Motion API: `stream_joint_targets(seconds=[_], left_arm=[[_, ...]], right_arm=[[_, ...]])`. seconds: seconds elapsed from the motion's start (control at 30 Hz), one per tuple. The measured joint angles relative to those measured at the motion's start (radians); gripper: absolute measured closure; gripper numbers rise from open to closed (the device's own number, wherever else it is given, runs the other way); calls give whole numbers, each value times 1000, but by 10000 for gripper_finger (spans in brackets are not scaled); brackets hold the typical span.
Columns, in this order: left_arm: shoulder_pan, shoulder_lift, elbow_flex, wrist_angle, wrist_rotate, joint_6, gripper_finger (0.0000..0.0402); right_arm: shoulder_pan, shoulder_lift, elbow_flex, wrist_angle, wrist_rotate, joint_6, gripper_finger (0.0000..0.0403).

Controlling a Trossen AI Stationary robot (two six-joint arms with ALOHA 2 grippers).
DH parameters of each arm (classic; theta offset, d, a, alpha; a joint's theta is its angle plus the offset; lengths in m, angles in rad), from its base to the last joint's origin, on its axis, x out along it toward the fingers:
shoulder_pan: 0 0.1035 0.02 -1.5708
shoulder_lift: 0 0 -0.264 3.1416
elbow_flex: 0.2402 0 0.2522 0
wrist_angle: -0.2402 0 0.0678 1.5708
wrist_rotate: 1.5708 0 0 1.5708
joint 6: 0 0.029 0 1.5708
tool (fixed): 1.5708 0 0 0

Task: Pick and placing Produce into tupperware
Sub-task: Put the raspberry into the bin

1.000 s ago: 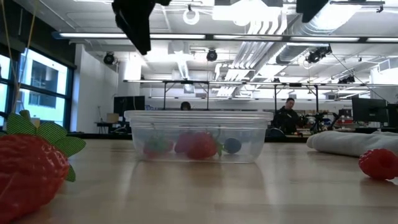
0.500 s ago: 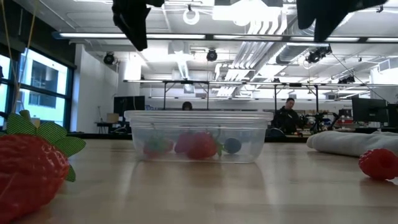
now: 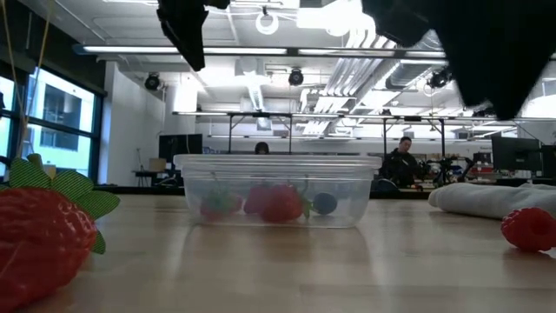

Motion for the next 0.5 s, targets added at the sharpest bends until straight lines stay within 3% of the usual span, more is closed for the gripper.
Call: stream_joint_targets(seconds=[0.5], left_arm=[[-2,0,0,3,0,16,151]], right_arm=[[15,43,0,-5,6,209,265]])
